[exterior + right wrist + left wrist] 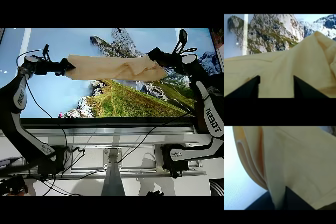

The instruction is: Fold the clothes and pants, and hang the long-sleeved shirts on hangers.

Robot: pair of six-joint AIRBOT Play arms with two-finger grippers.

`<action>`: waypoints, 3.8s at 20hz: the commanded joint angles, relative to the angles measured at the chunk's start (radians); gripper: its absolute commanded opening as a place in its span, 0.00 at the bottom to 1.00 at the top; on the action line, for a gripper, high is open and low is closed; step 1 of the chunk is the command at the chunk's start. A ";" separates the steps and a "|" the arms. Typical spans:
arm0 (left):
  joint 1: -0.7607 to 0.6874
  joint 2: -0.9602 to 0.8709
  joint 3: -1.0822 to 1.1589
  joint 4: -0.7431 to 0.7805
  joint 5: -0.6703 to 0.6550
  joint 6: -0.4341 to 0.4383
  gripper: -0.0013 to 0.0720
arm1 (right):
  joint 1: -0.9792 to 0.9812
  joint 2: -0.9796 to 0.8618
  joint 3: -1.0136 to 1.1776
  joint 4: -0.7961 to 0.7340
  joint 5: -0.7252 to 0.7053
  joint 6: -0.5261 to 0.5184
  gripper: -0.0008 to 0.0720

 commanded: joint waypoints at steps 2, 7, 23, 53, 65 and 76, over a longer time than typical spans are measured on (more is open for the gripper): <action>-0.063 -0.006 0.094 0.032 -0.082 0.016 0.03 | 0.064 0.000 0.012 -0.026 -0.001 0.000 0.03; -0.066 0.145 0.276 0.255 -0.447 -0.034 0.03 | 0.196 -0.023 0.113 -0.093 0.058 0.047 0.03; -0.170 0.592 0.280 0.221 -0.471 -0.124 0.03 | 0.797 -0.264 0.458 -0.099 -0.054 0.238 0.03; -0.435 0.171 0.275 -0.087 -0.152 -0.075 0.97 | 0.074 -0.459 0.459 -0.041 0.679 0.232 0.97; -0.362 0.204 0.275 -0.083 -0.172 -0.025 0.85 | 0.337 -0.447 0.462 -0.126 0.441 0.135 0.03; -0.222 0.571 0.275 -0.003 -0.187 0.137 0.03 | -0.072 -0.026 0.462 -0.524 0.421 0.256 0.03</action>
